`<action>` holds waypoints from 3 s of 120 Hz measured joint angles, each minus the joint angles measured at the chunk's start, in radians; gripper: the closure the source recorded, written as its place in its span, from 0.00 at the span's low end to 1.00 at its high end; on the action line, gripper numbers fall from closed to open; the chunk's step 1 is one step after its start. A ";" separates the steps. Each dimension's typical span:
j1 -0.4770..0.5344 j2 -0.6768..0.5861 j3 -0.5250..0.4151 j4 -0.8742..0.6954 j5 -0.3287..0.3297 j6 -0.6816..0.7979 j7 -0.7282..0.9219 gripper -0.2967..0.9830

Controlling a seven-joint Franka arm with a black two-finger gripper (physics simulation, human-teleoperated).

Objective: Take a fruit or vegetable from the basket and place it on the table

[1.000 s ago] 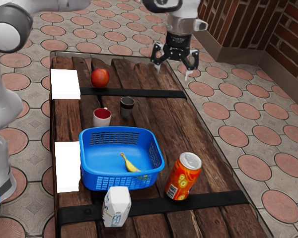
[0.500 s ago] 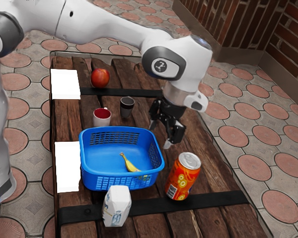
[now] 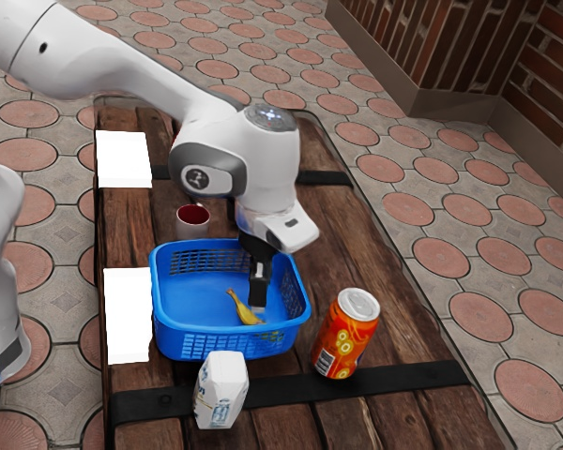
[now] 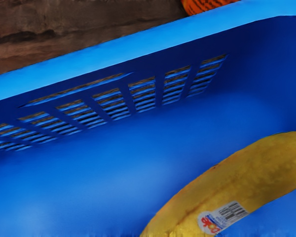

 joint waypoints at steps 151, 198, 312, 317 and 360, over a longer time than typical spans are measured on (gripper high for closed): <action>-0.094 0.145 0.055 0.019 -0.018 0.056 0.534 0.53; -0.093 0.156 0.056 0.019 -0.036 0.056 0.533 0.49; -0.095 0.161 0.057 0.018 -0.046 0.062 0.523 0.45; -0.095 0.160 0.057 0.018 -0.047 0.063 0.521 0.46; -0.090 0.138 0.058 0.017 -0.010 0.082 0.487 0.83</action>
